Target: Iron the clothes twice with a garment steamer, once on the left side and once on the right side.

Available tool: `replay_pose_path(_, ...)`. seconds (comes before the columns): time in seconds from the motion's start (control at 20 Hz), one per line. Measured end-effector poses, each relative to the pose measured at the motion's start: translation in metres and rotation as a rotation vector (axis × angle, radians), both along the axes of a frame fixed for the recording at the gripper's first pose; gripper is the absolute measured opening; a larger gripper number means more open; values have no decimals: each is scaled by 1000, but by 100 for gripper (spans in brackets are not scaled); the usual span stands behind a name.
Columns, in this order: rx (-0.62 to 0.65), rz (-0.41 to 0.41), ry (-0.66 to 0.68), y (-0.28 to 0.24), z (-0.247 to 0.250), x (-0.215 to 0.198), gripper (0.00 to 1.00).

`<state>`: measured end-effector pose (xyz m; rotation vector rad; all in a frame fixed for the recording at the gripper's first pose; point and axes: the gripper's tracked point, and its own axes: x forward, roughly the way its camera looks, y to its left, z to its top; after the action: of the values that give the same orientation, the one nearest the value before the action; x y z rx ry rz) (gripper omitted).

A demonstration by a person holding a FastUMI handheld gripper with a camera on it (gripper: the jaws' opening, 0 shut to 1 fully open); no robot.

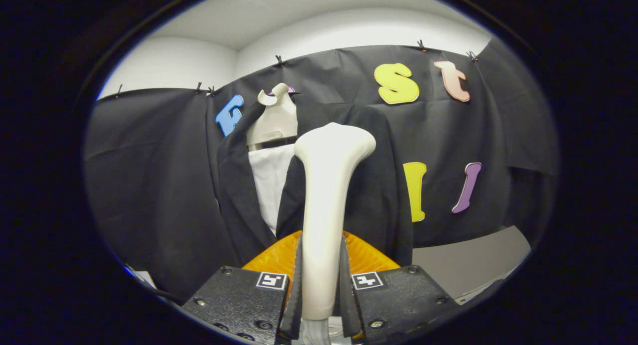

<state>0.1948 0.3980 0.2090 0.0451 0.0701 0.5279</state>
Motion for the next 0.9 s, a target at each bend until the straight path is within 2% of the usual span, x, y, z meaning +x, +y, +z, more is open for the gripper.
replay_pose_path(0.9, -92, -23, 176, -9, -123, -11, 34)
